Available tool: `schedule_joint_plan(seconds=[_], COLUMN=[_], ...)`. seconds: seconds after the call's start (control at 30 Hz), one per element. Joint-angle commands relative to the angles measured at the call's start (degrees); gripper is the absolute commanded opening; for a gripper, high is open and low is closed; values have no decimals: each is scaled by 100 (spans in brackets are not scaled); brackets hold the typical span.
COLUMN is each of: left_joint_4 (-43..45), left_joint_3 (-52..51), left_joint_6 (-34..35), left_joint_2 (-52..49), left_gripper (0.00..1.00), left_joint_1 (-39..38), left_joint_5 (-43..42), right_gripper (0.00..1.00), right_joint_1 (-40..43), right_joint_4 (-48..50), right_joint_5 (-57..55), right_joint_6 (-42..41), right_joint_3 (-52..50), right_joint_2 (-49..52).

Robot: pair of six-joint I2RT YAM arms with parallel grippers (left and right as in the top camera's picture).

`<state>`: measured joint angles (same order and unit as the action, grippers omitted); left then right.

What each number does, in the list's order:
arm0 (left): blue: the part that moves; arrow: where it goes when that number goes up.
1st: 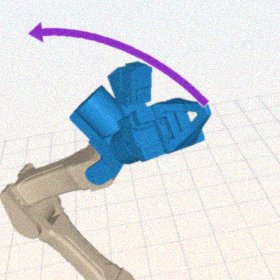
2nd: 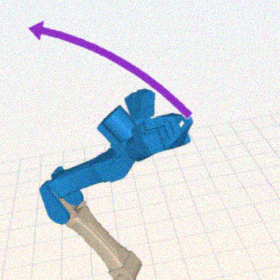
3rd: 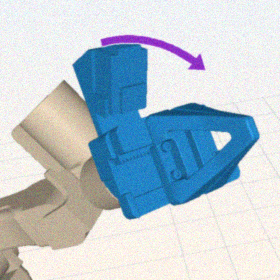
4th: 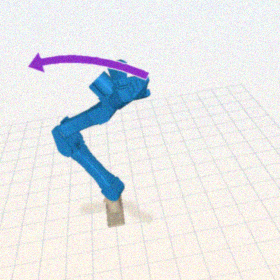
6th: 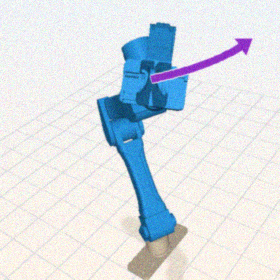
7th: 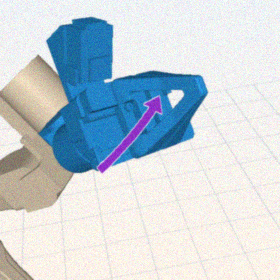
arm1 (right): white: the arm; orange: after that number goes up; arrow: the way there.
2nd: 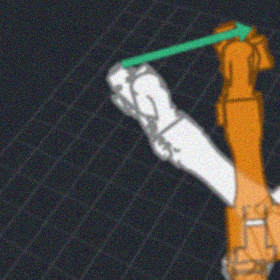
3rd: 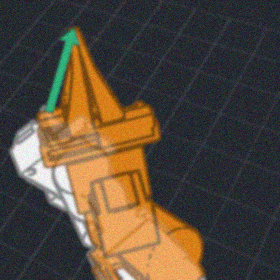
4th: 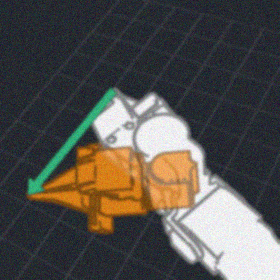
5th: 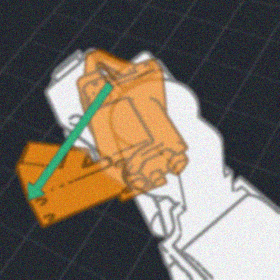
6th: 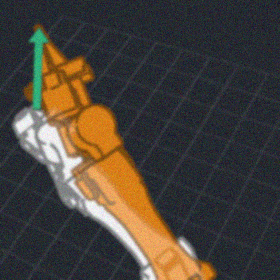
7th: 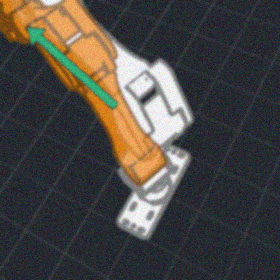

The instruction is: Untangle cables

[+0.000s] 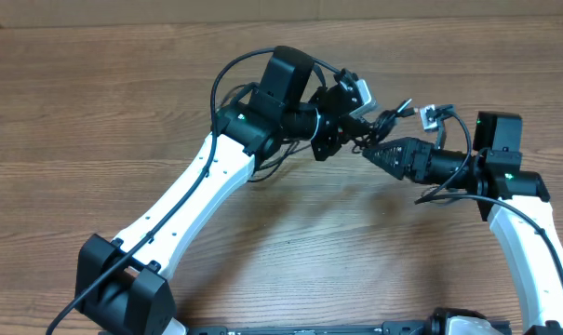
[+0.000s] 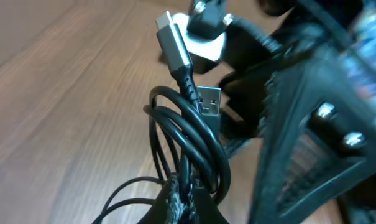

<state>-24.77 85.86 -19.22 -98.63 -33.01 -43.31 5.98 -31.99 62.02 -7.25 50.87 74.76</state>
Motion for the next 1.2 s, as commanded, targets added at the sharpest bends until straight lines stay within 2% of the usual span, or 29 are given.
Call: schedule_joint_plan(seconds=[0.0, 0.13, 0.3, 0.4, 0.5, 0.63, 0.77, 0.9, 1.0, 1.03, 1.07, 1.1, 1.17], left_joint_4=[251, 496, 560, 691, 713, 916, 1497, 2068, 2144, 2144, 2144, 2144, 2144], left_joint_3=[68, 68, 68, 68, 68, 68, 68, 68, 68, 68, 68, 68, 68], left_joint_6=[592, 1075, 1147, 1731, 1864, 2280, 3237, 4435, 5189, 5296, 5296, 5296, 5296], left_joint_2=[20, 20, 20, 20, 20, 20, 20, 20, 20, 20, 17, 17, 17], left_gripper=[4, 4, 4, 4, 4, 4, 4, 4, 4, 4, 4, 4, 4], left_joint_1=[-33, -42, -39, -39, -39, -26, 50, 114, 122, 122, 122, 114, 111], left_joint_5=[-1023, -1462, -1853, -2085, -2085, -2085, -2083, -2085, -2090, -2090, -2090, -2090, -2090], right_gripper=[100, 97, 94, 86, 86, 89, 90, 89, 89, 84, 73, 56, 29], right_joint_1=[9, 9, 11, 11, 11, 11, 11, 11, 11, 11, 11, 11, 11], right_joint_4=[39, 68, 127, 446, 623, 603, 868, 1698, 2490, 2643, 2767, 2791, 2754], right_joint_5=[114, 129, 127, 363, 520, 629, 627, 627, 625, 627, 629, 629, 634], right_joint_6=[901, 1078, 1084, 1377, 1397, 1937, 2579, 2570, 2234, 2087, 1969, 1941, 1939], right_joint_3=[9, 9, 9, 9, 9, 9, 9, 9, 9, 9, 9, 9, 9], right_joint_2=[-7, -7, -7, -7, -7, -7, -7, -7, -7, -7, -7, -7, -7])
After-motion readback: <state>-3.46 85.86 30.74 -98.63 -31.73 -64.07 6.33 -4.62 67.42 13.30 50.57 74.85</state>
